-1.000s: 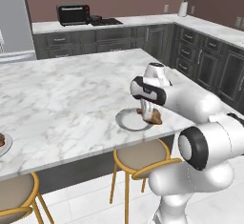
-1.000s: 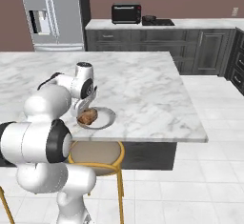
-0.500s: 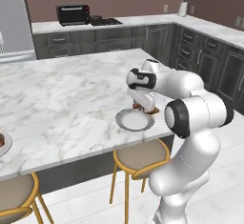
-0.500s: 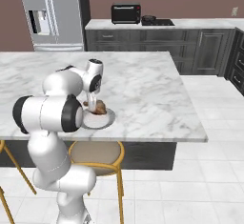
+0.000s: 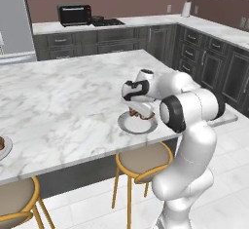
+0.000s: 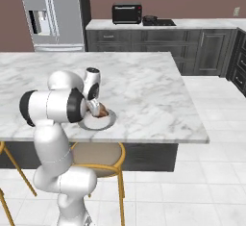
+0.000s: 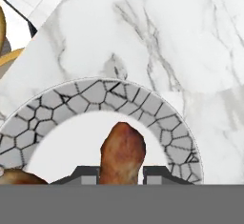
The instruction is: Take the chicken drumsticks from the pan and place one on each plate on the dining counter.
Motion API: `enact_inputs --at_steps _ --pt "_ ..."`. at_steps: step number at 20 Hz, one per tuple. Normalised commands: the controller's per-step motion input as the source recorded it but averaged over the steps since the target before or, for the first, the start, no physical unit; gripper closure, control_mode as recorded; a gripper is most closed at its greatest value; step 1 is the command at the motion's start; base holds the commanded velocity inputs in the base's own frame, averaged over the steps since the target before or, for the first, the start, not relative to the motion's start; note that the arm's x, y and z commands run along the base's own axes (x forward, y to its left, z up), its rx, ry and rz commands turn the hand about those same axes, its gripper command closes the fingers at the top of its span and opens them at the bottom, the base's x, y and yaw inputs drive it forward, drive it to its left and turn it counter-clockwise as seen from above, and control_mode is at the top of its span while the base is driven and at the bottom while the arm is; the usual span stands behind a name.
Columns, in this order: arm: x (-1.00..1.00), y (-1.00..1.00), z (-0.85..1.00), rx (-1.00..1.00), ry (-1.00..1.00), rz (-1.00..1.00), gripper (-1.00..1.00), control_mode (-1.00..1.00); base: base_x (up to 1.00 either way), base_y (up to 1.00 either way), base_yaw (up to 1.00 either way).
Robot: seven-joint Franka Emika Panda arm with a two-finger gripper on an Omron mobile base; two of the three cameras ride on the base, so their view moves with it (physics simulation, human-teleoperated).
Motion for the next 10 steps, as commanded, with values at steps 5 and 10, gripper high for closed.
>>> enact_inputs --at_steps 5,10 --pt "0.33 0.00 -0.08 0.00 0.16 0.24 1.00 -1.00 0.00 0.00 0.00" --pt "0.10 0.00 -0.22 -0.01 0.02 0.15 1.00 -1.00 0.00 0.00 0.00"
